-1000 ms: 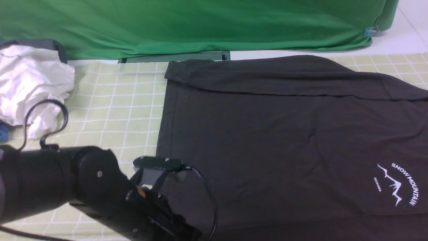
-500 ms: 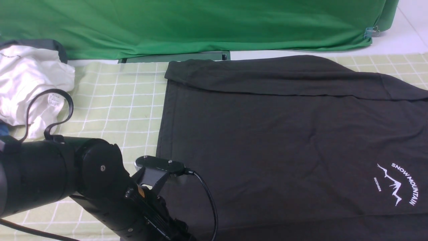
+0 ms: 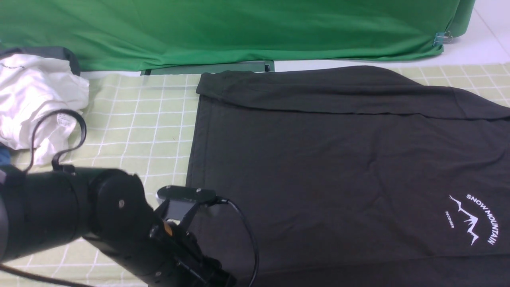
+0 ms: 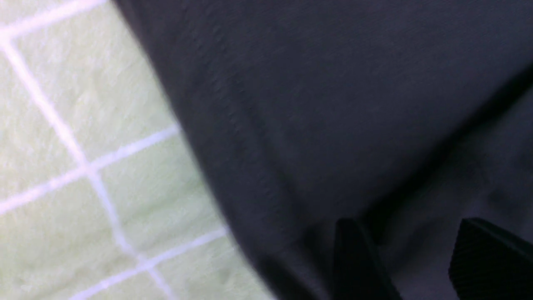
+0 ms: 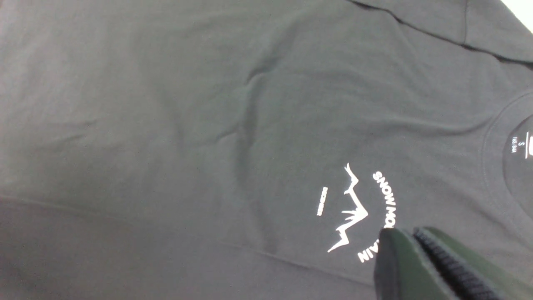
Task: Fold a long-sleeved shirt over a green coffee tablecloth.
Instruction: 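Grasp the left edge of the dark T-shirt lying flat on the table, then fold the left side of the black T-shirt inward over its body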
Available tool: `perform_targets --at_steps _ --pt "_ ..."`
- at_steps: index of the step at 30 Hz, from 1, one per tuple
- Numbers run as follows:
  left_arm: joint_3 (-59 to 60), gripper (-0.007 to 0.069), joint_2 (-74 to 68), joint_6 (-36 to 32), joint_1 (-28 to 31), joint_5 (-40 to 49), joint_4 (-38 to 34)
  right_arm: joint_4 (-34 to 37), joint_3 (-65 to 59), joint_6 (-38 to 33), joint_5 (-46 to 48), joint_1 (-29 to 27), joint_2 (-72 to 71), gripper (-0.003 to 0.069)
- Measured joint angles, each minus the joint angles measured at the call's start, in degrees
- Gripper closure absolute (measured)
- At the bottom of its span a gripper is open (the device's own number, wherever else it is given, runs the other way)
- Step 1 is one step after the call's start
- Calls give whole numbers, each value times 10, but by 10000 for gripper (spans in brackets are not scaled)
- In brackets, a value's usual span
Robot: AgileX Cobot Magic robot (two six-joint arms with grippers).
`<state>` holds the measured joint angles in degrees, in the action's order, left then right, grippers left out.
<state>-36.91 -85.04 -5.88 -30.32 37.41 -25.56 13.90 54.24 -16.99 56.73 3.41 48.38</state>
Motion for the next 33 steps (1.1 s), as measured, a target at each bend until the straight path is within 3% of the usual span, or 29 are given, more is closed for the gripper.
perform_targets --at_steps 8,15,22,28,32,33 --pt "42 300 3 4 0 -62 -18 0 0 0 -5 0 0 606" --pt "40 228 3 3 0 -69 -41 0 0 0 -6 0 0 596" --pt "40 225 1 -31 0 -57 -81 0 0 0 -6 0 0 589" --pt "40 321 0 -39 0 -59 -93 0 0 0 -6 0 0 589" --pt "40 549 0 -49 0 -74 -94 0 0 0 -6 0 0 589" --pt "40 549 0 -49 0 -74 -94 0 0 0 -6 0 0 589"
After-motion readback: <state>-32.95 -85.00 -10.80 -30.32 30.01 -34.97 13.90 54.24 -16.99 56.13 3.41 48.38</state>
